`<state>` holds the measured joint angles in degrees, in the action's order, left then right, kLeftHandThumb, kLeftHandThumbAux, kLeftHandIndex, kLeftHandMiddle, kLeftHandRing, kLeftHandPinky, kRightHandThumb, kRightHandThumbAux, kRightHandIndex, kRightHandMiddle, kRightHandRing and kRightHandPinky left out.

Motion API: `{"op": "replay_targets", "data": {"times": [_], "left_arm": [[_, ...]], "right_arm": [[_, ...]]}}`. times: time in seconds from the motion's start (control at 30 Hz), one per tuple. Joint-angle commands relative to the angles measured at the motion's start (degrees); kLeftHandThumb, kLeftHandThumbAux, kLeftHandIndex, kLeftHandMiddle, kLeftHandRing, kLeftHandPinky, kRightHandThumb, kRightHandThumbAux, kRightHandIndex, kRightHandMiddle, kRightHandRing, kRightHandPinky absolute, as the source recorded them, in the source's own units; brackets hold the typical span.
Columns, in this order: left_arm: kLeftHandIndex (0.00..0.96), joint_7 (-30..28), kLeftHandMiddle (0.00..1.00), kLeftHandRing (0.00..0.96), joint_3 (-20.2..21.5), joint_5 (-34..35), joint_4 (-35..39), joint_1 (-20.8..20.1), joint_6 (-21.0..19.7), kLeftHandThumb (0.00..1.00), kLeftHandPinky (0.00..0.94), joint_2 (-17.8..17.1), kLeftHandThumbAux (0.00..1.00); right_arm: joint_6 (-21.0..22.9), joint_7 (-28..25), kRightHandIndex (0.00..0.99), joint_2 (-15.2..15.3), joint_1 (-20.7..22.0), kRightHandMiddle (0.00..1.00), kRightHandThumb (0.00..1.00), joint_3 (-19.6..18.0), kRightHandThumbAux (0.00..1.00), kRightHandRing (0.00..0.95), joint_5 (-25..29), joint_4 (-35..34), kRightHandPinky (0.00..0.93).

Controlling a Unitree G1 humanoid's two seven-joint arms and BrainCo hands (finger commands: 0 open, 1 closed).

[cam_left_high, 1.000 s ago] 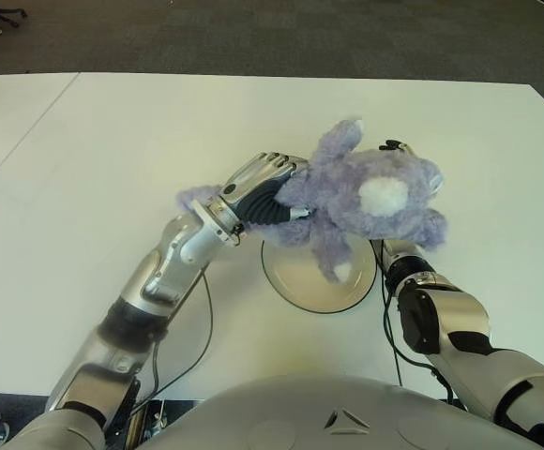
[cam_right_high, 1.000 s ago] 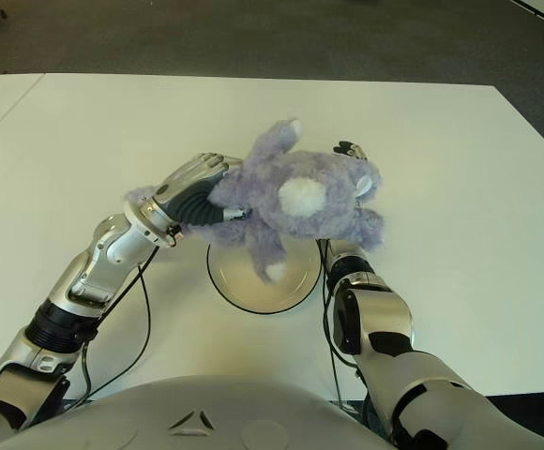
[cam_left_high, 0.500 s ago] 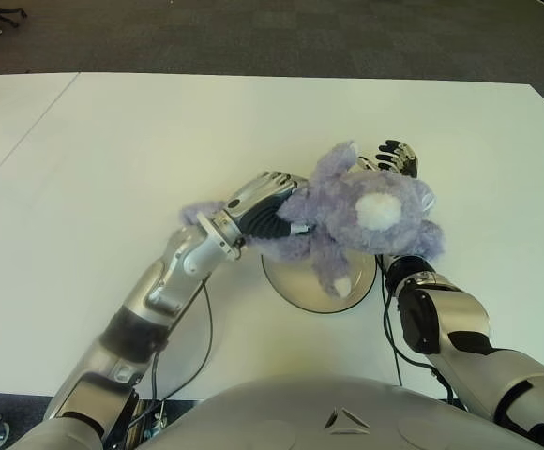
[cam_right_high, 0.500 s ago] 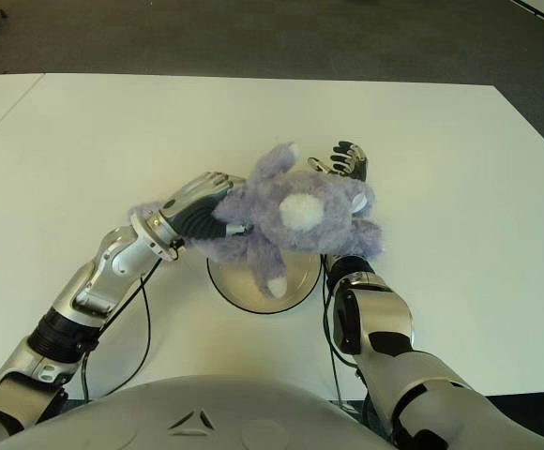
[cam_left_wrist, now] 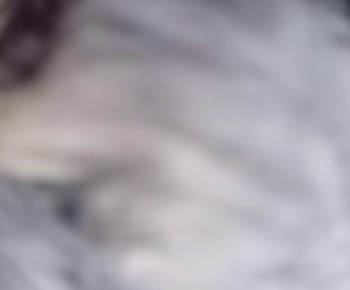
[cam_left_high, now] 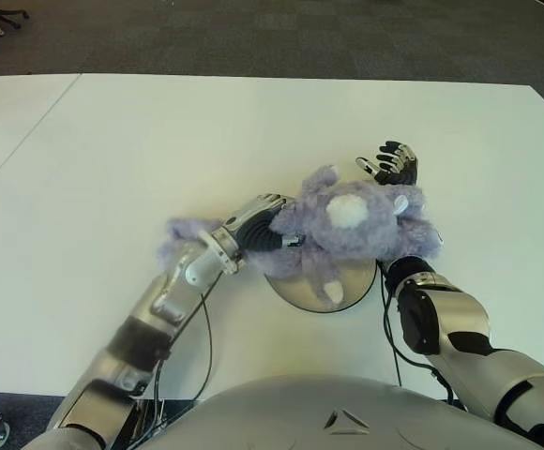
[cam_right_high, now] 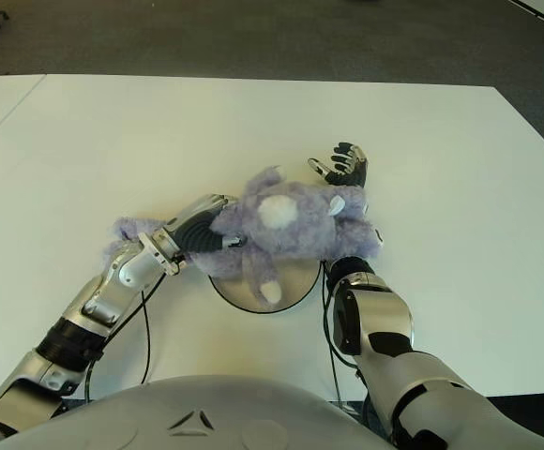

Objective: Put the doll into the plate.

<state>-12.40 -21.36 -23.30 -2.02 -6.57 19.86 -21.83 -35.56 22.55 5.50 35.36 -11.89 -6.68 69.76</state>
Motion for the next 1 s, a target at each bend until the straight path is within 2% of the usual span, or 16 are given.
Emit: {"op": "replay_targets", "data": {"times": [0.03, 0.2, 0.23, 0.4, 0.47, 0.5, 0.57, 0.6, 0.67, 0.8, 1.0], "left_arm": [[0.438, -2.22, 0.894, 0.865, -0.57, 1.16, -10.24, 0.92, -0.95, 0.733, 0.85, 0.04, 0.696], [0.439, -3.07, 0.844, 0.839, 0.36, 4.0, -11.61, 2.01, -0.47, 0.733, 0.837, 0.03, 0.695], [0.437, -3.31, 0.816, 0.817, 0.48, 4.49, -11.67, 2.22, -0.76, 0.72, 0.794, 0.02, 0.691], [0.432, -2.75, 0.774, 0.785, -0.43, 2.07, -9.44, 2.52, -2.23, 0.703, 0.774, -1.03, 0.691], [0.425, -2.73, 0.748, 0.759, -0.76, 0.52, -7.0, 3.01, -3.08, 0.693, 0.749, -1.71, 0.695], [0.416, -2.68, 0.695, 0.711, -0.86, -0.31, -6.16, 3.22, -3.36, 0.684, 0.698, -2.15, 0.702], [0.266, -2.61, 0.572, 0.606, -0.94, -1.02, -5.54, 3.41, -3.63, 0.368, 0.602, -2.59, 0.535], [0.249, -2.74, 0.558, 0.594, -0.97, -1.28, -5.25, 3.49, -4.05, 0.332, 0.591, -2.73, 0.517], [0.121, -3.08, 0.337, 0.403, -0.97, -1.6, -4.63, 3.67, -4.78, 0.245, 0.417, -3.07, 0.474], [0.043, -3.64, 0.216, 0.273, -0.87, -1.44, -5.48, 3.29, -4.43, 0.175, 0.277, -4.01, 0.45], [0.003, -3.64, 0.156, 0.21, -0.99, -0.42, -7.11, 2.58, -3.03, 0.121, 0.224, -4.21, 0.443]], "right_arm": [[3.86, -0.19, 0.293, -4.38, -13.14, 0.331, 0.0, 1.14, 0.89, 0.341, -1.0, 7.65, 0.296], [3.93, -0.39, 0.29, -4.35, -13.19, 0.326, 0.0, 1.18, 0.896, 0.335, -0.85, 7.66, 0.304], [3.97, -0.35, 0.292, -4.32, -13.2, 0.327, 0.0, 1.18, 0.897, 0.335, -0.83, 7.67, 0.298], [4.0, -0.03, 0.292, -4.18, -13.29, 0.329, 0.0, 1.37, 0.902, 0.338, -0.98, 7.7, 0.319], [3.95, 0.03, 0.291, -4.15, -13.31, 0.329, 0.0, 1.41, 0.905, 0.34, -1.01, 7.71, 0.319], [3.96, 0.08, 0.29, -4.16, -13.3, 0.329, 0.0, 1.43, 0.908, 0.341, -1.02, 7.71, 0.312], [3.97, 0.14, 0.29, -4.17, -13.28, 0.329, 0.0, 1.45, 0.909, 0.344, -1.03, 7.71, 0.309], [3.92, 0.34, 0.291, -4.2, -13.26, 0.329, 0.0, 1.49, 0.91, 0.344, -1.08, 7.71, 0.309], [3.81, 0.63, 0.294, -4.28, -13.23, 0.334, 0.0, 1.54, 0.911, 0.35, -1.12, 7.7, 0.324], [3.94, 0.44, 0.295, -4.33, -13.19, 0.332, 0.0, 1.47, 0.905, 0.344, -0.95, 7.69, 0.317], [4.11, -0.02, 0.293, -4.32, -13.12, 0.329, 0.0, 1.36, 0.908, 0.342, -0.75, 7.7, 0.312]]}}
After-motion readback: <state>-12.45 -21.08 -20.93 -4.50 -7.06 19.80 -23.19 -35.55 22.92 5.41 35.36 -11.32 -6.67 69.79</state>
